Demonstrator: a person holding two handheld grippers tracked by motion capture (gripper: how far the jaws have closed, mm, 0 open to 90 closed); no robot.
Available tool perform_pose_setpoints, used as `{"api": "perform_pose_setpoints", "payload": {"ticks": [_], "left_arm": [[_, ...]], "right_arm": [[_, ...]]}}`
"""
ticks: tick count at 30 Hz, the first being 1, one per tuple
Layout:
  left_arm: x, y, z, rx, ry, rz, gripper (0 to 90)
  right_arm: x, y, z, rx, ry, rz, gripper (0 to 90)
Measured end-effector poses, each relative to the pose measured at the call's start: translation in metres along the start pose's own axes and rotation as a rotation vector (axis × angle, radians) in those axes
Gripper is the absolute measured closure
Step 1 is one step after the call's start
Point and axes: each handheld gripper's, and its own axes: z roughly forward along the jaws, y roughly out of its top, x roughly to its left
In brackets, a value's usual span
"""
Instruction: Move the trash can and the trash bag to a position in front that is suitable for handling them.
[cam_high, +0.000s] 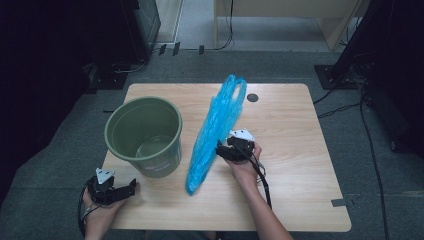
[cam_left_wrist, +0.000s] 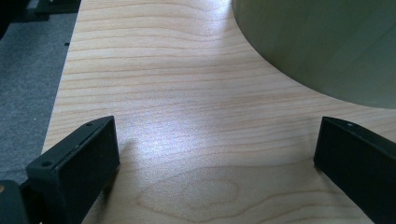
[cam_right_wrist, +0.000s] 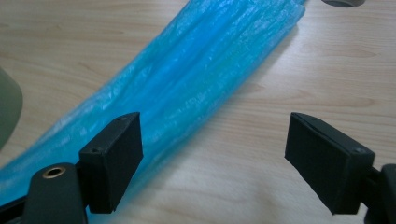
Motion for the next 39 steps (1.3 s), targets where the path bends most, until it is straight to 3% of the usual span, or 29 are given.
{"api": "perform_pose_setpoints", "payload": {"ticks": [4,5,10,11,12,17,20,23,39], "left_arm": [[0.0,0.0,0.0,0.0,0.0,0.0,0.0],[0.0,0.0,0.0,0.0,0.0,0.0,0.0],[0.0,0.0,0.0,-0.002,-0.002,0.001,0.0],[0.0,0.0,0.0,-0.001,-0.002,0.002,0.0],[0.0,0.0,0.0,-0.001,-0.002,0.002,0.0],[0.0,-0.001,-0.001,-0.001,-0.004,0.004,0.0],[0.0,-0.001,-0.001,-0.001,-0.004,0.004,0.0],[0.0,-0.001,-0.001,-0.001,-0.004,0.004,0.0],[0.0,-0.001,-0.001,-0.001,-0.004,0.004,0.0]], "right_arm": [[0.008,0.002,0.008,-0.003,-0.008,0.008,23.8],[0.014,0.001,0.012,-0.007,-0.039,-0.014,29.6],[0.023,-0.004,0.02,0.024,-0.009,-0.047,41.1],[0.026,-0.006,0.022,0.038,-0.002,-0.067,49.6],[0.026,-0.006,0.022,0.038,-0.002,-0.067,49.6],[0.026,-0.013,0.029,0.081,-0.029,-0.115,77.3],[0.021,-0.013,0.027,0.079,-0.044,-0.115,85.7],[0.013,-0.015,0.024,0.073,-0.065,-0.106,90.0],[-0.042,-0.027,-0.004,0.045,-0.126,-0.067,90.0]]}}
